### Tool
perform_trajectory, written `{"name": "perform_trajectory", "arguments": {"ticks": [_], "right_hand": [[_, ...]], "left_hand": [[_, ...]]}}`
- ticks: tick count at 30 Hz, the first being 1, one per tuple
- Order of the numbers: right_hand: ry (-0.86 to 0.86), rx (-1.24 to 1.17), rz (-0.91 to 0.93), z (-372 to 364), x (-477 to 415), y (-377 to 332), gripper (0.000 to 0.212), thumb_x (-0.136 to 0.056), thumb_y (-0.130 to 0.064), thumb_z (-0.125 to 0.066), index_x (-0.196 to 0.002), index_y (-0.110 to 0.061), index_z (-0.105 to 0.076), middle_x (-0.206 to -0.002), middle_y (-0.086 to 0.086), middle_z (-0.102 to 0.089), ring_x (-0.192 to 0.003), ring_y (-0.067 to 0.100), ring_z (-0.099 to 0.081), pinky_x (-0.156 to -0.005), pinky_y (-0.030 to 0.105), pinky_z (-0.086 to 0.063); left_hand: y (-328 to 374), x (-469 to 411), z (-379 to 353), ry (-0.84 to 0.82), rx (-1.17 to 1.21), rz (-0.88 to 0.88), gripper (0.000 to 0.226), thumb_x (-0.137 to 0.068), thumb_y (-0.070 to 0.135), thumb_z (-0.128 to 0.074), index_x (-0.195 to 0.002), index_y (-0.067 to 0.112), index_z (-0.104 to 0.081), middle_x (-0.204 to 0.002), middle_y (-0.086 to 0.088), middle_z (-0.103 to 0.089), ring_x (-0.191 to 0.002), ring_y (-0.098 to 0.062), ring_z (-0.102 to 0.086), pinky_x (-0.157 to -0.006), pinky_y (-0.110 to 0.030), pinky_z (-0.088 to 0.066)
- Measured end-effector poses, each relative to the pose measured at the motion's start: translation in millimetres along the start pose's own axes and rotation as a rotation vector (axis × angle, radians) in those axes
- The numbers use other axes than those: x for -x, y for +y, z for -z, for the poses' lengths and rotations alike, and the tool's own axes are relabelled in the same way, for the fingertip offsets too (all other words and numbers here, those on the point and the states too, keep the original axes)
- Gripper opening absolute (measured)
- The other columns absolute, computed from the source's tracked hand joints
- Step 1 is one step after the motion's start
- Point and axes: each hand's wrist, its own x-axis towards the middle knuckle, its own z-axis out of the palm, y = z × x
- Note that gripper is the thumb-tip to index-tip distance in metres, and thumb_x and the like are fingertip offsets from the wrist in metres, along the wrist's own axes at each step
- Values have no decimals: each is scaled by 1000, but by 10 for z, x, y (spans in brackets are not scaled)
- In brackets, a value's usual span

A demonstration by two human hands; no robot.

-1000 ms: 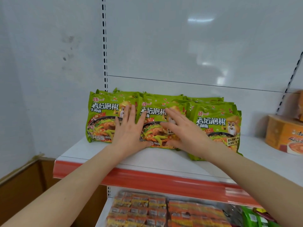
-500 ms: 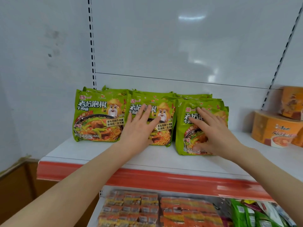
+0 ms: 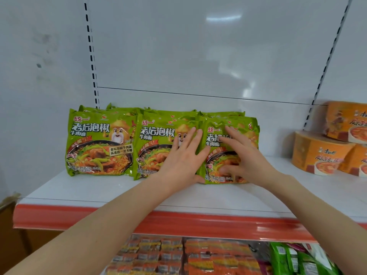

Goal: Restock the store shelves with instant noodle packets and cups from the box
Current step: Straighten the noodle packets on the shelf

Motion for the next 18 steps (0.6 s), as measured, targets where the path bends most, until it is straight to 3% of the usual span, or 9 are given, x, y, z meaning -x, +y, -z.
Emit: {"name": "perform_trajectory", "arguments": {"ticks": [3, 6, 8, 12, 15, 18], "right_hand": [[148, -14, -152, 125, 33, 136, 101, -57, -41, -82, -141, -13, -35, -153, 14, -16, -140, 16, -11, -112, 36, -21], [67, -89, -436, 193, -20, 230, 121, -56, -40, -84, -148, -16, -9, -157, 9, 2, -145, 18, 2, -115, 32, -10], [47, -163, -427, 162, -95, 255, 122, -57, -34, -85, -148, -15, -5, -157, 8, 0, -145, 16, 1, -112, 24, -9], [-3, -184, -331, 127, -149, 290, 113, -60, -29, -84, -147, -15, -13, -155, 5, -9, -143, 14, -8, -101, 11, -10], [-37, -294, -354, 259, -120, 295, 100, -65, -28, -81, -145, -18, -21, -151, 2, -18, -139, 13, -21, -105, 18, -19], [110, -491, -441, 354, -227, 349, 74, -80, -34, -66, -143, -21, -29, -144, 0, -32, -131, 13, -34, -105, 26, -30]], "left_hand": [[0, -33, -41, -19, -14, 21, 87, -82, 52, -57, -147, 21, -8, -154, -15, 18, -140, -31, 21, -113, -54, 2], [20, -77, -63, -19, -48, 46, 88, -84, 51, -56, -147, 22, -3, -154, -14, 17, -141, -31, 19, -113, -54, 0], [45, -116, -81, -20, -71, 67, 86, -85, 49, -56, -147, 19, -4, -154, -13, 17, -141, -32, 18, -113, -56, -2], [78, -117, -81, -9, -36, 79, 76, -88, 44, -53, -145, 16, -11, -153, -15, 20, -140, -31, 21, -114, -57, -2], [114, -97, -47, 31, 42, 55, 68, -86, 52, -46, -138, 13, -28, -150, -13, 30, -137, -26, 30, -114, -54, 2], [154, -160, -6, -11, 6, 30, 73, -82, 65, -45, -126, 8, -37, -144, -10, 36, -134, -22, 32, -114, -49, 4]]}}
